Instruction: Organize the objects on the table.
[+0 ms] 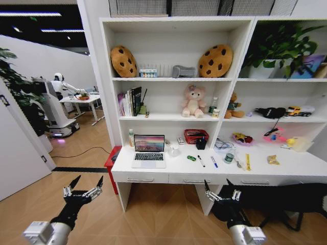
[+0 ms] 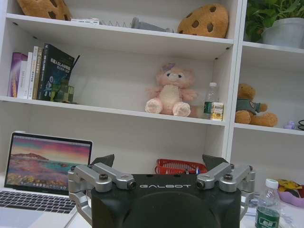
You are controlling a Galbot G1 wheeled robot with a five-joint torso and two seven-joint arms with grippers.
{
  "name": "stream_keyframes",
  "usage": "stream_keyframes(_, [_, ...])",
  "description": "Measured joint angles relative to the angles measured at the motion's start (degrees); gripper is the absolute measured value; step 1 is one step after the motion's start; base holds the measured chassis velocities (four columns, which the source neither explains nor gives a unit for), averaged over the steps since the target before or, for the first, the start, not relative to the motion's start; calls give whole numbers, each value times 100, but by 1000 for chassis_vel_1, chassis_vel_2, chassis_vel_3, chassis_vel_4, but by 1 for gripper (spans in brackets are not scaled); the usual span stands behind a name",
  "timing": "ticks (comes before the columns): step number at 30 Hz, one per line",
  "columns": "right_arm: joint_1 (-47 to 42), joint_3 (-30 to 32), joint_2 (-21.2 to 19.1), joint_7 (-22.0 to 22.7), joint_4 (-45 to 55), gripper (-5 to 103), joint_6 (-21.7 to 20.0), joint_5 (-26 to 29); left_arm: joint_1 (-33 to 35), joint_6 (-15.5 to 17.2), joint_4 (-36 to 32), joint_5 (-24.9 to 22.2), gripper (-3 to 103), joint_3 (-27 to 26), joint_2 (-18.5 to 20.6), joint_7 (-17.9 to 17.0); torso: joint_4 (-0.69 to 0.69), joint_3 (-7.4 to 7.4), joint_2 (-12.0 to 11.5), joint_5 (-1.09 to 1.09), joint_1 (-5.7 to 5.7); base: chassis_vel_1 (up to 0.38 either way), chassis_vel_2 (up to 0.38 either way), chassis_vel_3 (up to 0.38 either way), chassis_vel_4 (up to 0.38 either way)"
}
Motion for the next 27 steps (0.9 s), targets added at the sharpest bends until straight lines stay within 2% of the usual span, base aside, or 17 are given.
stream_keyframes(13, [-10,-22,16,78,37,100,377,-58,2,-8,-1,10,98,-15,42,0,0,1,-2,-1,4,-297,285,294,-303])
stream_keyframes(14, [-59,-8,-22,116,119,100,402,-59,6,-8,-1,-6,100,-20,84,1,0,3,-5,-1,11,-205,178,38,-154])
stream_keyframes(15, [-59,11,-49,120,130,100,398,-65,-2,-8,4,-6,94,-20,129,-1,3,2,-4,1,10,-103,101,89,-10])
stream_keyframes(16, [-52,23,-75,121,130,100,391,-72,-21,-8,27,-16,93,-22,186,-3,1,2,-4,0,9,-54,101,26,6])
stream_keyframes(20, [-54,41,-109,123,125,100,383,-84,-42,-8,75,-61,93,-44,321,-9,0,1,-4,0,4,-25,2,-15,12])
stream_keyframes(25, [-62,170,-139,263,68,100,336,-49,-106,-101,481,-120,93,-141,915,-3,0,-3,4,0,-9,79,-83,-62,68])
stream_keyframes(26, [-31,231,-165,348,-20,100,321,-15,-230,-106,705,-222,93,-164,1251,-29,1,-3,4,-2,-9,36,-37,-57,24])
stream_keyframes(27, [-31,231,-165,348,-20,100,321,-15,-230,-106,705,-222,93,-164,1251,-29,1,-3,4,-2,-9,36,-37,-57,24])
